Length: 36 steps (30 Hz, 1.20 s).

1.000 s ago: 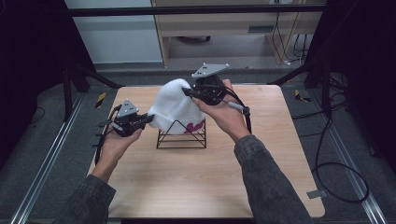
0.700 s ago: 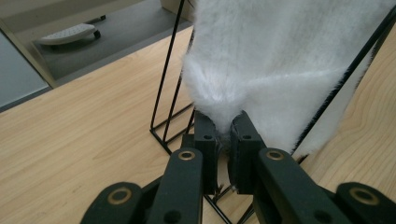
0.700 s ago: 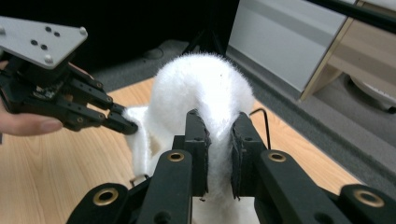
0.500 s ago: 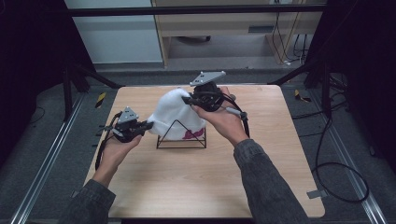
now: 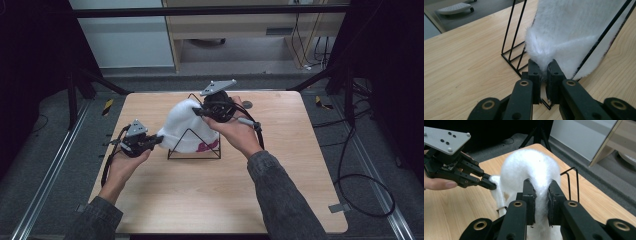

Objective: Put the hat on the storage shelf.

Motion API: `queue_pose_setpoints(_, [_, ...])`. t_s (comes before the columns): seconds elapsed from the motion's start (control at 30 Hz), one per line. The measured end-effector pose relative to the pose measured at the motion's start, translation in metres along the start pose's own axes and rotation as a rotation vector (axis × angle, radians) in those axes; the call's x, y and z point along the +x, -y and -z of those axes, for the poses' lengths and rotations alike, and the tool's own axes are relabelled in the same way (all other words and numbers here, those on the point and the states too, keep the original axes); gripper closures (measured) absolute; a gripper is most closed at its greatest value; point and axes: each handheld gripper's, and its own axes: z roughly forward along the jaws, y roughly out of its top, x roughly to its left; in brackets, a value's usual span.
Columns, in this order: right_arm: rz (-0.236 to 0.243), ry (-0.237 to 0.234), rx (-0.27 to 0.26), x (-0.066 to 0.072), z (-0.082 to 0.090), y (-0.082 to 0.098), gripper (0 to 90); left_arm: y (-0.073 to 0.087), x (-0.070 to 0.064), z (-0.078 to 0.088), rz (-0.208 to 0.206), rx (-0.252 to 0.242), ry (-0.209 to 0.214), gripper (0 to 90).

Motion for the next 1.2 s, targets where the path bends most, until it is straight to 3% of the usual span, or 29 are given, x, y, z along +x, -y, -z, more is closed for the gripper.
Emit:
queue_pose_setpoints(0.3, [-0.009, -0.007, 0.026, 0.002, -0.006, 0.006, 78.9, 0.008, 0.001, -0.005, -0.007, 0.040, 0.012, 83.6])
queue_pose_setpoints(0.9, [-0.027, -0.016, 0.072, 0.004, -0.013, 0.015, 73.8, 0.018, 0.001, -0.011, -0.002, 0.076, 0.024, 82.2])
queue_pose_setpoints(1.07, [-0.039, -0.017, 0.091, 0.005, -0.008, 0.014, 62.9, 0.022, 0.001, -0.005, 0.003, 0.071, -0.010, 73.2])
queue_pose_setpoints(1.1, [-0.043, -0.014, 0.092, 0.005, -0.005, 0.014, 57.7, 0.025, 0.002, -0.001, 0.013, 0.064, -0.022, 66.0])
queue_pose_setpoints(1.17, [-0.049, -0.015, 0.090, 0.005, -0.002, 0.014, 56.1, 0.027, 0.002, 0.002, 0.015, 0.063, -0.025, 63.0])
queue_pose_setpoints(1.2, [-0.055, -0.012, 0.081, 0.004, 0.002, 0.015, 52.7, 0.029, 0.002, 0.007, 0.027, 0.061, -0.036, 55.2])
